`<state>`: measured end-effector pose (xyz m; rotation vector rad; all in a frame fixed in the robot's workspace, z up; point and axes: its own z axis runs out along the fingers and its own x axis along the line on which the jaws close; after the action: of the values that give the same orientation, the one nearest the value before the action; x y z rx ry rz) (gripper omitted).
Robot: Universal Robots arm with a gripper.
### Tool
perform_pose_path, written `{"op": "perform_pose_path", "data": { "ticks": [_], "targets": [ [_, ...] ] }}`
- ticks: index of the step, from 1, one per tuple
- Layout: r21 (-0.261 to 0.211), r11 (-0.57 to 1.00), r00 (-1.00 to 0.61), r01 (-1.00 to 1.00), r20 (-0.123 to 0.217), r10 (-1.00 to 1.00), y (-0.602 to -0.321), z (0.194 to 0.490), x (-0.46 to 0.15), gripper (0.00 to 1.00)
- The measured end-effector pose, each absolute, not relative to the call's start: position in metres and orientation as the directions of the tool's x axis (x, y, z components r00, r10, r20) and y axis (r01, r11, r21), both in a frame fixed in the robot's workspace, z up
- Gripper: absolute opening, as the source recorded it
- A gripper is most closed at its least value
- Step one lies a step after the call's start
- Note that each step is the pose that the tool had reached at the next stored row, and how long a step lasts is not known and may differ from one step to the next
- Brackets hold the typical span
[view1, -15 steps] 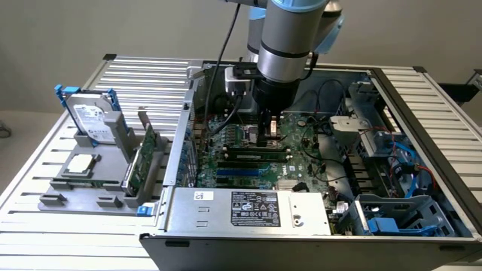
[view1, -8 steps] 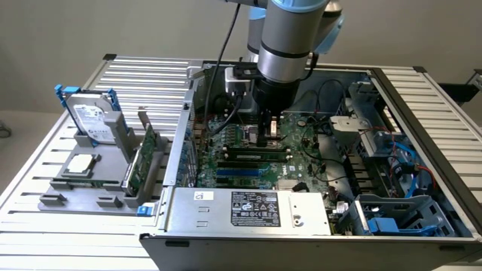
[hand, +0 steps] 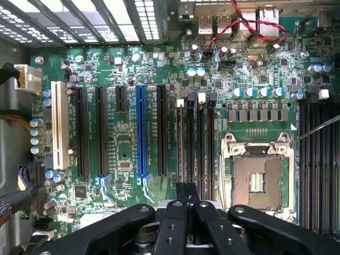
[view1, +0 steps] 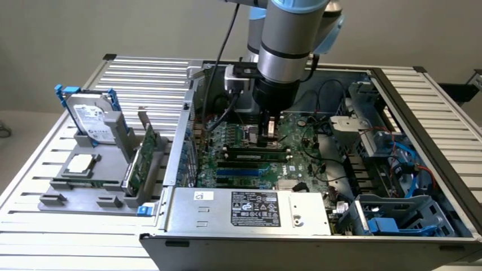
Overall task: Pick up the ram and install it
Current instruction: 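Press down the ram until it locks into place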
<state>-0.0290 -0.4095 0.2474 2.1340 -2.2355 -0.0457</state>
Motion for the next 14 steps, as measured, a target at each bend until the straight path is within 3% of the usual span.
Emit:
{"op": "perform_pose_path", "data": {
  "ticks": [14],
  "targets": [
    [0.042,0.207,-0.206,-0.977,0.02,-0.978,-0.4096,0.2475,-0.0291,0.11]
  ]
}}
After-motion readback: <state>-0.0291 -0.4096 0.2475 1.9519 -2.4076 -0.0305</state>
